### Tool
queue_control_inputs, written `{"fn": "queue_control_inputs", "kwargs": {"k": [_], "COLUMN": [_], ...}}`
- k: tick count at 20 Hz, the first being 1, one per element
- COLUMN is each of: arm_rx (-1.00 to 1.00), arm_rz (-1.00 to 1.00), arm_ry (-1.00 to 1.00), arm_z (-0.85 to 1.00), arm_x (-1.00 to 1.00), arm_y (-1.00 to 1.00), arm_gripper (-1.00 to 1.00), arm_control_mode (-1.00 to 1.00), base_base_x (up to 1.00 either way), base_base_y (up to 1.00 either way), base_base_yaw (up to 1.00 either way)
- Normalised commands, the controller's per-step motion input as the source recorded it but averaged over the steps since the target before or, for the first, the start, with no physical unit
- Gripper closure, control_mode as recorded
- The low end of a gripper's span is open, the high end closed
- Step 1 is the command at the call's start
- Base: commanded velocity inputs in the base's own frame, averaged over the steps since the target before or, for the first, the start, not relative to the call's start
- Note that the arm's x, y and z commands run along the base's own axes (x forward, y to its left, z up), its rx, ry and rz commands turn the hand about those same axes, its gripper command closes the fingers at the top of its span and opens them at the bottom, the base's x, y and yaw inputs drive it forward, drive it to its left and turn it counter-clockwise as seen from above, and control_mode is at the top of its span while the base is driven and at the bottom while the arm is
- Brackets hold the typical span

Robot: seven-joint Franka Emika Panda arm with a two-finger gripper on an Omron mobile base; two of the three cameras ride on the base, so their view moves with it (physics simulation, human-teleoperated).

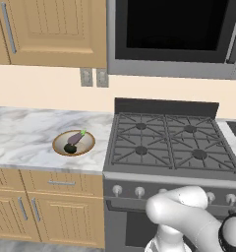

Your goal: Place the bowl containing the broccoli and hot dog in the microwave. Close the microwave door and press the start button to microwave the meal.

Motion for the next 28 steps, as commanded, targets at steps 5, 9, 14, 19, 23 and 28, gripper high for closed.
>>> {"fn": "queue_control_inputs", "kwargs": {"k": [5,9,14,19,23,28], "arm_rx": [0.00,0.06,0.07,0.05,0.04,0.02], "arm_rz": [0.00,0.00,0.00,0.00,0.00,0.01], "arm_ry": [-0.01,-0.03,-0.02,0.00,0.00,-0.01], "arm_z": [0.00,0.00,0.00,0.02,0.14,0.11], "arm_x": [0.01,0.22,0.36,0.28,0.12,0.11], "arm_y": [-0.10,-0.12,-0.30,-0.42,-0.44,-0.14], "arm_gripper": [1.00,1.00,1.00,1.00,1.00,1.00], "arm_control_mode": [-1.00,-1.00,-1.00,-1.00,-1.00,-1.00], "base_base_x": [0.00,0.00,0.00,0.00,0.00,0.00], "base_base_y": [0.00,0.00,0.00,0.00,0.00,0.00], "base_base_yaw": [0.00,0.00,0.00,0.00,0.00,0.00]}}
